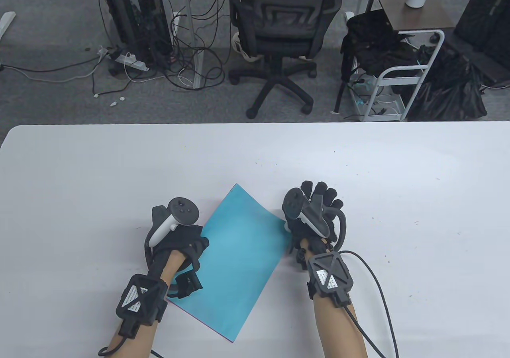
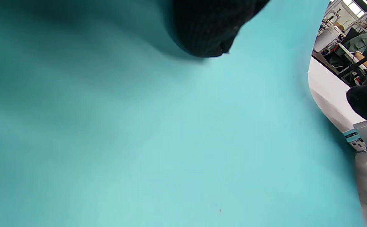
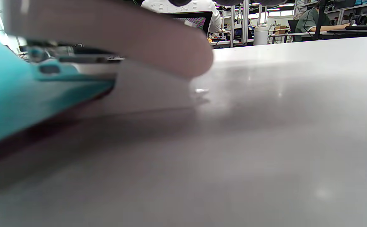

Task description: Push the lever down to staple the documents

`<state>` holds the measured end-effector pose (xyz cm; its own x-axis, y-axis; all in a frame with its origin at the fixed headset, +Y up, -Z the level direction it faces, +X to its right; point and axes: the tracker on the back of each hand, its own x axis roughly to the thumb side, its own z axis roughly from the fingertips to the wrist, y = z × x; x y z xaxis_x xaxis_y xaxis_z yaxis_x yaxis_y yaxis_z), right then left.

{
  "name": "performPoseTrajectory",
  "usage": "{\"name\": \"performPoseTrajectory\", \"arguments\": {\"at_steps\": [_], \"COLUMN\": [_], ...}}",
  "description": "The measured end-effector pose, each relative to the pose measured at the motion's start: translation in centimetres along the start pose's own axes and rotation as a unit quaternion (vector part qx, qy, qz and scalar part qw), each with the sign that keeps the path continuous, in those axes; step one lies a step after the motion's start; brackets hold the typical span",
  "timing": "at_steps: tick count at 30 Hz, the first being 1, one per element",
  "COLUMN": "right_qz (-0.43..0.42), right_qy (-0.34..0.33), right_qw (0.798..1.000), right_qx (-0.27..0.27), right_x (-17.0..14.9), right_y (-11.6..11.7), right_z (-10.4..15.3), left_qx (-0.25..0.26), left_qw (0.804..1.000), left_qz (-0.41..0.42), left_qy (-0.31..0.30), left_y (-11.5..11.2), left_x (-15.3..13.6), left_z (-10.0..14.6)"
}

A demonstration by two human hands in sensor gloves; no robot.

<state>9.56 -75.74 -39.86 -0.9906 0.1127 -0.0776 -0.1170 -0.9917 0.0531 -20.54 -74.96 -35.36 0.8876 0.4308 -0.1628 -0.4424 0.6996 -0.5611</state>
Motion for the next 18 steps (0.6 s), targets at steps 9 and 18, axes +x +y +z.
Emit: {"name": "performPoseTrajectory", "arguments": {"at_steps": [9, 18], "right_qz": [0.075, 0.085], "right_qy": [-0.014, 0.000], "right_qw": [0.997, 0.996], "right_qx": [-0.005, 0.019], "right_x": [1.5, 1.8], "right_y": [0.3, 0.5], "right_z": [0.1, 0.0], "left_qx": [0.001, 0.001], "left_qw": [1.000, 1.000], "left_qz": [-0.003, -0.002], "left_qy": [0.001, 0.000], "left_y": [0.0, 0.0], "left_x": [0.1, 0.1], "left_z": [0.0, 0.0]}}
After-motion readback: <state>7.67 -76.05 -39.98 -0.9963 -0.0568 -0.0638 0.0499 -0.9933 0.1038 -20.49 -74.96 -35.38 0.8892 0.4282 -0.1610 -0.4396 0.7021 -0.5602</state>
